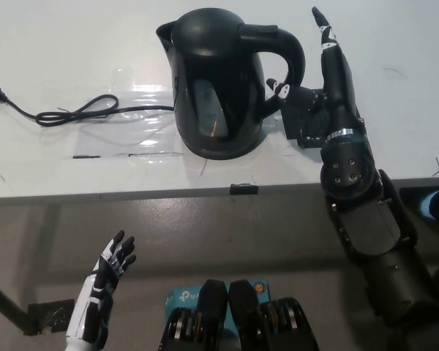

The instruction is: Use the right hand to grab the handle of the kettle from the base and place it on the right side

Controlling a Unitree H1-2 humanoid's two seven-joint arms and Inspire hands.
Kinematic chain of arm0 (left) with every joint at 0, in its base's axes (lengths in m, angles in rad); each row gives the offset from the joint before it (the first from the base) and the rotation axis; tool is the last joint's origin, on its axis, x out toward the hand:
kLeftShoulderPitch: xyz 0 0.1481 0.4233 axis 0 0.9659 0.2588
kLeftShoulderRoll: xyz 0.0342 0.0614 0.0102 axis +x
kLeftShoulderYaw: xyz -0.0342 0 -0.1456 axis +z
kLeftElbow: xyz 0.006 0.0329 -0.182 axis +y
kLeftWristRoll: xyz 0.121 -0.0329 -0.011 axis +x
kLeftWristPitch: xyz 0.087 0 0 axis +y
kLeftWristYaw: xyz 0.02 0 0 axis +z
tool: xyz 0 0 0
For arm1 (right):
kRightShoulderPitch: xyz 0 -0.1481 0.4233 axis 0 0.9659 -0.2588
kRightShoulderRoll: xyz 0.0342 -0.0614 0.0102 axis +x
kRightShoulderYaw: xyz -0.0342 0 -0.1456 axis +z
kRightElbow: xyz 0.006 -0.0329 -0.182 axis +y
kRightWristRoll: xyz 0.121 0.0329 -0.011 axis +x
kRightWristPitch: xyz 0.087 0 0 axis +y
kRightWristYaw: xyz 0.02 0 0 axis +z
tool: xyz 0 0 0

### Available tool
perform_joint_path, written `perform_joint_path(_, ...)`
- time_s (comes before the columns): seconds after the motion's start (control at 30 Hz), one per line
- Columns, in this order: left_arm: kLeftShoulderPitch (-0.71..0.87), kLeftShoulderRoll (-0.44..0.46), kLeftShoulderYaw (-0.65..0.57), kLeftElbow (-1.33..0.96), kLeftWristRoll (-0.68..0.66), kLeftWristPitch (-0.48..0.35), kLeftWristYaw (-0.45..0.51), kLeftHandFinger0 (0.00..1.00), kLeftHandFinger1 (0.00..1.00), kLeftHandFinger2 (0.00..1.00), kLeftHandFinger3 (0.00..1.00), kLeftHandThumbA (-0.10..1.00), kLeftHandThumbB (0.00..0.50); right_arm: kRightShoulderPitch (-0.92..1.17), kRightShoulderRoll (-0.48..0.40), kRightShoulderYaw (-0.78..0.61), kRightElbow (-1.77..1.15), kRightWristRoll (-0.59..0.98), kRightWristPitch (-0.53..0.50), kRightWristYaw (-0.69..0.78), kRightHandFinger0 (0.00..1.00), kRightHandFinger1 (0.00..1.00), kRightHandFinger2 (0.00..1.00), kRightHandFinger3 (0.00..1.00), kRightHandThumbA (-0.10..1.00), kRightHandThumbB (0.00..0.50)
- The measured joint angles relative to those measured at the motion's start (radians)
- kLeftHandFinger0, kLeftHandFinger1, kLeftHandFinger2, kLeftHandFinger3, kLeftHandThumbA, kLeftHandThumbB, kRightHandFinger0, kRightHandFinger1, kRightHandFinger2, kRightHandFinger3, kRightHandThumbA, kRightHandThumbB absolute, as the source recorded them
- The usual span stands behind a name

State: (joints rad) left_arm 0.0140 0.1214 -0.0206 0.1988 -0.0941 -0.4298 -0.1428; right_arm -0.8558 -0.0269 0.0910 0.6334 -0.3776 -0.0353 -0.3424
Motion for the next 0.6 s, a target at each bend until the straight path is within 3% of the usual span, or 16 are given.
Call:
perform_joint_path(0.37, -0.001, -0.002, 0.015, 0.000, 0.000, -0.002, 0.000, 1.00, 1.00, 1.00, 1.00, 1.00, 0.500, -0.096, 0.000, 0.008, 0.204, -0.016, -0.037, -0.069, 1.00, 1.00, 1.00, 1.00, 0.89, 0.246)
perform_joint_path(0.6, -0.001, -0.002, 0.017, 0.000, 0.001, -0.002, 0.000, 1.00, 1.00, 1.00, 1.00, 1.00, 0.500, -0.171, -0.001, 0.009, 0.362, -0.009, -0.071, -0.093, 1.00, 1.00, 1.00, 1.00, 0.74, 0.263)
